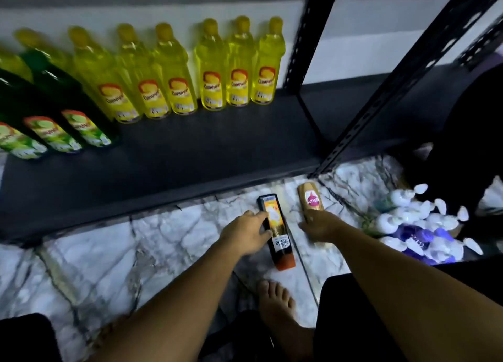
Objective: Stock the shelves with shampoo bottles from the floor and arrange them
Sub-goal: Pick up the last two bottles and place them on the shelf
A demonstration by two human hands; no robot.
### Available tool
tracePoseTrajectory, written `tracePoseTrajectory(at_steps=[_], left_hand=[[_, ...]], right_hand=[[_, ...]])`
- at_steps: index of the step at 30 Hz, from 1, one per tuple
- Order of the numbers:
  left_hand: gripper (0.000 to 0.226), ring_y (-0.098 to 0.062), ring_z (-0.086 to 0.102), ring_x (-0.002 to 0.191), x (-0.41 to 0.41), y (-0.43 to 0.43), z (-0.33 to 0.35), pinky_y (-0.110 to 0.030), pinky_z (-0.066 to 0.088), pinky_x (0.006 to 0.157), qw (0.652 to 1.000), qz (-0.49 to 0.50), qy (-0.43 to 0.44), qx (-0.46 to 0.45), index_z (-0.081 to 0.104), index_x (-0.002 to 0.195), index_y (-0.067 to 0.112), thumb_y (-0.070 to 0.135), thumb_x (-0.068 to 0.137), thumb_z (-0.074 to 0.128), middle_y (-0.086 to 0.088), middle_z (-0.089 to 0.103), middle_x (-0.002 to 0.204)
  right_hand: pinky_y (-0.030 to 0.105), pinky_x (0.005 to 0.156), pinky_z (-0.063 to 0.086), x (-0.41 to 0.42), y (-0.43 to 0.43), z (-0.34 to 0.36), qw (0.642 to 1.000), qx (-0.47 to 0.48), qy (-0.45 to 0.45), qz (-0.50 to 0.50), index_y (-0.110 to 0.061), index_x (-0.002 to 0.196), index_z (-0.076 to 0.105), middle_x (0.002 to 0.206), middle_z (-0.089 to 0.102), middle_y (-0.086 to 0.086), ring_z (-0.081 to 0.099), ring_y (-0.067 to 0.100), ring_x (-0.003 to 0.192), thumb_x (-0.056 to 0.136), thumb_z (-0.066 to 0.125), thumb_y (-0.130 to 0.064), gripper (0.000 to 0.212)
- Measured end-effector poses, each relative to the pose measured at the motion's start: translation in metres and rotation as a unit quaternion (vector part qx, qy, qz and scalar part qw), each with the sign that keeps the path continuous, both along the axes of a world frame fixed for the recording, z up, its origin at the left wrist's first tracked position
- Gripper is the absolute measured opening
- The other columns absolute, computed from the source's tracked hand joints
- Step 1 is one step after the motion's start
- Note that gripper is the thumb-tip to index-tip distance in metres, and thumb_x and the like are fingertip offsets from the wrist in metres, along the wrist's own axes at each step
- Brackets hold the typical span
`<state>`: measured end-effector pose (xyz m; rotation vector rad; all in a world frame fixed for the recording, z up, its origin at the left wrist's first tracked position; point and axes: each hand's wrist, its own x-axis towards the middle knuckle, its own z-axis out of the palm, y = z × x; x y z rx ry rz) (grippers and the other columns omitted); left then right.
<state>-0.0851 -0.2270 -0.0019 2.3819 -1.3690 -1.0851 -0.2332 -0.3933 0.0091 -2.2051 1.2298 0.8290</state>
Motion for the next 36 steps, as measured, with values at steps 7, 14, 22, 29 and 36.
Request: tracePoseTrajectory(at_steps=[7, 14, 22, 29, 36], left_hand=[[0.059, -0.030, 0.061, 0.109, -0.012, -0.033, -0.055, -0.039, 0.053, 0.085, 0.990, 0.107, 0.093, 0.014, 0.033, 0.153, 0.028, 0.043, 0.100, 0.054, -0.009, 0.058, 0.128], [0.064, -0.026, 0.060, 0.126, -0.012, -0.032, -0.083, -0.033, 0.048, 0.096, 0.952, 0.233, 0.200, 0.002, 0.030, 0.155, 0.029, 0.028, 0.099, 0.063, -0.003, 0.060, 0.142], [0.048, -0.026, 0.066, 0.115, -0.012, -0.032, -0.113, -0.040, 0.054, 0.094, 0.923, 0.305, 0.233, -0.016, 0.052, 0.136, 0.022, 0.033, 0.092, 0.069, -0.004, 0.068, 0.127], [0.056, -0.027, 0.066, 0.113, 0.024, 0.012, -0.114, -0.036, 0.054, 0.087, 0.915, 0.361, 0.179, 0.000, 0.051, 0.131, 0.019, 0.033, 0.085, 0.078, -0.004, 0.068, 0.125], [0.060, -0.025, 0.069, 0.097, 0.054, 0.092, -0.105, -0.034, 0.054, 0.073, 0.909, 0.393, 0.138, 0.021, 0.050, 0.126, 0.020, 0.039, 0.077, 0.080, -0.001, 0.069, 0.109]], right_hand=[[0.049, 0.107, 0.043, -0.009, -0.035, -0.060, 0.984, 0.021, -0.045, -0.170, -0.028, 0.159, 0.016, 0.146, 0.043, 0.025, 0.051, 0.044, 0.125, 0.098, 0.054, -0.040, 0.073], [0.057, 0.064, 0.056, -0.061, 0.103, -0.162, 0.969, -0.005, -0.211, -0.124, -0.021, 0.128, 0.032, 0.100, 0.071, 0.020, 0.069, 0.045, 0.082, 0.082, 0.044, -0.024, 0.047], [0.048, 0.090, 0.056, 0.022, -0.026, -0.088, 0.984, 0.048, -0.117, -0.122, -0.035, 0.154, 0.024, 0.119, 0.064, 0.008, 0.065, 0.032, 0.103, 0.074, 0.077, -0.040, 0.097], [0.039, 0.083, 0.056, 0.064, 0.029, -0.092, 0.967, 0.161, -0.153, -0.120, -0.024, 0.147, 0.033, 0.107, 0.065, 0.001, 0.065, 0.022, 0.088, 0.081, 0.081, -0.030, 0.082], [0.037, 0.069, 0.059, 0.113, 0.104, -0.098, 0.968, 0.214, -0.086, -0.098, -0.016, 0.138, 0.036, 0.118, 0.062, 0.009, 0.067, 0.027, 0.098, 0.075, 0.082, -0.036, 0.081]])
